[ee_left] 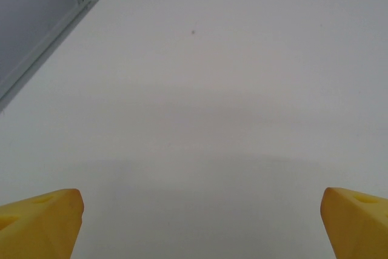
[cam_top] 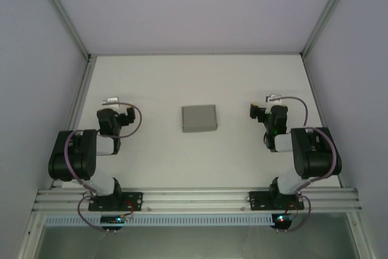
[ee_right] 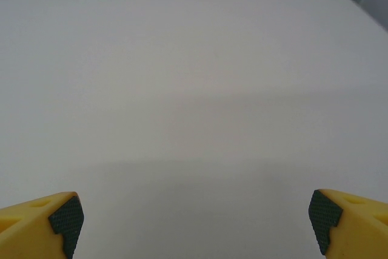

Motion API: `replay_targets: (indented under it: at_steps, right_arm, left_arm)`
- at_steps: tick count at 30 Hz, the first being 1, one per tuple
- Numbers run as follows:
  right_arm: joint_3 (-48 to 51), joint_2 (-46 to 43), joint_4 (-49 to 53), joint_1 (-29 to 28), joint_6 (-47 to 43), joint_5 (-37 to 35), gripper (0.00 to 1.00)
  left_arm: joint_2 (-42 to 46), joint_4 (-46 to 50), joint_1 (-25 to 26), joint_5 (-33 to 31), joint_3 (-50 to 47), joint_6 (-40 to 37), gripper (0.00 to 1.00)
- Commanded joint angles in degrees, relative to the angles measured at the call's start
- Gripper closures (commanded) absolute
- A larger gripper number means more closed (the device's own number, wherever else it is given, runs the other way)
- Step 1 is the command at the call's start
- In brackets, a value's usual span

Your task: Assemble paper box

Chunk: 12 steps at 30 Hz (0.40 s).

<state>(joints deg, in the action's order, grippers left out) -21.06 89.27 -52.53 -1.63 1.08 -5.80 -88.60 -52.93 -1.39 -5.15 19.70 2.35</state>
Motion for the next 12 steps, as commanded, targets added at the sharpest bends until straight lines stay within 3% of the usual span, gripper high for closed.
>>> replay_targets:
  at_steps: [1,12]
  right_arm:
    - [0.25,-0.32,1.23,0.05,-0.01,-2.89,0.01]
    - [0.05,-0.33,1.41,0.31,-0.28,-1.17,0.02]
  left_arm:
    - [0.10,-2.49,0.10,1.66,0.54,-1.12,0.01]
    - [0.35,-1.64,0.12,1.80,0.69,-1.03,0.01]
